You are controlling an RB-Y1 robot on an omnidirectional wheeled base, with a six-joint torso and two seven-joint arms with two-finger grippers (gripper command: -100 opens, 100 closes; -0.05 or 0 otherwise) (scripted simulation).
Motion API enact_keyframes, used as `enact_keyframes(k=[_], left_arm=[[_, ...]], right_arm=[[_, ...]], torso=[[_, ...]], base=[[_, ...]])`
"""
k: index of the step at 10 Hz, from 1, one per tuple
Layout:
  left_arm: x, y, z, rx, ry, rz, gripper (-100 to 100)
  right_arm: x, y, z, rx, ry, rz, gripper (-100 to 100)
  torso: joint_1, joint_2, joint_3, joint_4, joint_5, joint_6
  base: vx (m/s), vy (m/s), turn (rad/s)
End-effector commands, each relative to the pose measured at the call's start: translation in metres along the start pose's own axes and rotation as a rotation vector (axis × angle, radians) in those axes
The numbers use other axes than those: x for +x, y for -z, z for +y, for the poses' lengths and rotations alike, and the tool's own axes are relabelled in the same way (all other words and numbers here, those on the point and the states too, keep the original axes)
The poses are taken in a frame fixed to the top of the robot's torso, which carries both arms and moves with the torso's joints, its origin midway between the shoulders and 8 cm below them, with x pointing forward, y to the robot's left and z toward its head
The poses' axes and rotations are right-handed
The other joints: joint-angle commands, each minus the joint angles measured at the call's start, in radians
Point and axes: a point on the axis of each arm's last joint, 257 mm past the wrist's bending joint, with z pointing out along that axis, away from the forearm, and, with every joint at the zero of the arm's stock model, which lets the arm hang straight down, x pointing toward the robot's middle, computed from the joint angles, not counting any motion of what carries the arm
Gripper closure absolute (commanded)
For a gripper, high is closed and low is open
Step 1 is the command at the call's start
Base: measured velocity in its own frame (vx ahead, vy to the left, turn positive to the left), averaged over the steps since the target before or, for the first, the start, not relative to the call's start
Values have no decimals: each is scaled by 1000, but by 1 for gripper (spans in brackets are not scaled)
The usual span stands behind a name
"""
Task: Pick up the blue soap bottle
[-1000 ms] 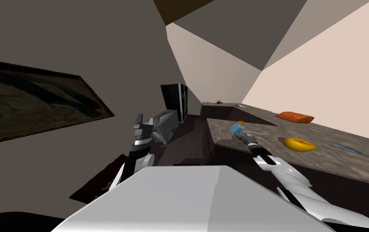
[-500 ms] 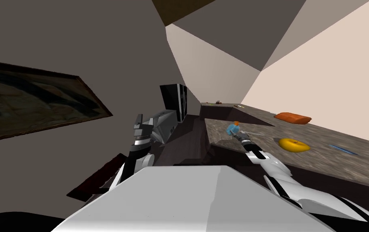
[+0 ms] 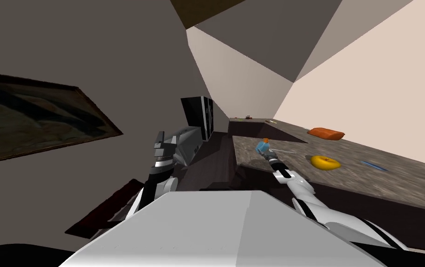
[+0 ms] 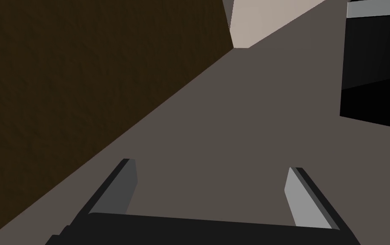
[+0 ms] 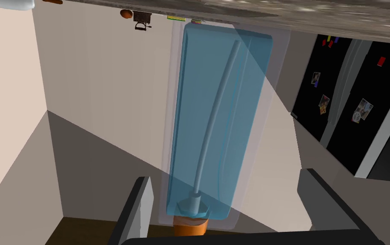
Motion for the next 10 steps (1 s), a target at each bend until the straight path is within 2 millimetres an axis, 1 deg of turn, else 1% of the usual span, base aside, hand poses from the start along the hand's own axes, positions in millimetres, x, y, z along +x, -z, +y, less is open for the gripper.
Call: enact_keyframes(k=[1,2,3,4,5,6,7,8,9,10], left_arm=[[0,0,0,0,0,0,0],[0,0,0,0,0,0,0],[0,0,0,0,0,0,0],[0,0,0,0,0,0,0],[0,0,0,0,0,0,0],[0,0,0,0,0,0,0],[0,0,0,0,0,0,0],[0,0,0,0,0,0,0],[0,0,0,0,0,0,0],[0,0,0,0,0,0,0]], right_arm=[[1,-9,26,-13,-21,9,-100],[-2,-10,35,-31,-1,4,-100],[-12,-20,53,-34,-19,-9,-100],[-6,-19,63,-49,-6,2,-100],[-5,-19,64,-53,3,5,-100],[-13,-27,89,-59,-18,-4,-100],[-11,-26,92,-69,4,2,-100],[-16,-33,107,-67,-14,0,-100],[-18,-33,117,-79,3,-3,-100],[-31,-40,132,-72,-14,-16,-100]], torso=[[0,0,0,0,0,0],[-1,1,0,0,0,1],[0,1,1,0,0,0],[0,1,1,0,0,1],[1,1,0,0,0,0],[4,0,0,0,0,-1],[3,-1,-1,0,0,-1],[3,-1,-1,0,0,-1],[1,-1,0,0,0,-1],[1,-1,-1,0,0,-1]], base=[[-28,-109,-77],[-26,-82,-44],[-23,-97,-94],[-17,-79,-41],[-8,-27,5],[-17,-53,-103],[-13,-61,-39],[-20,-99,-96],[-15,-86,-32],[-30,-88,-95]])
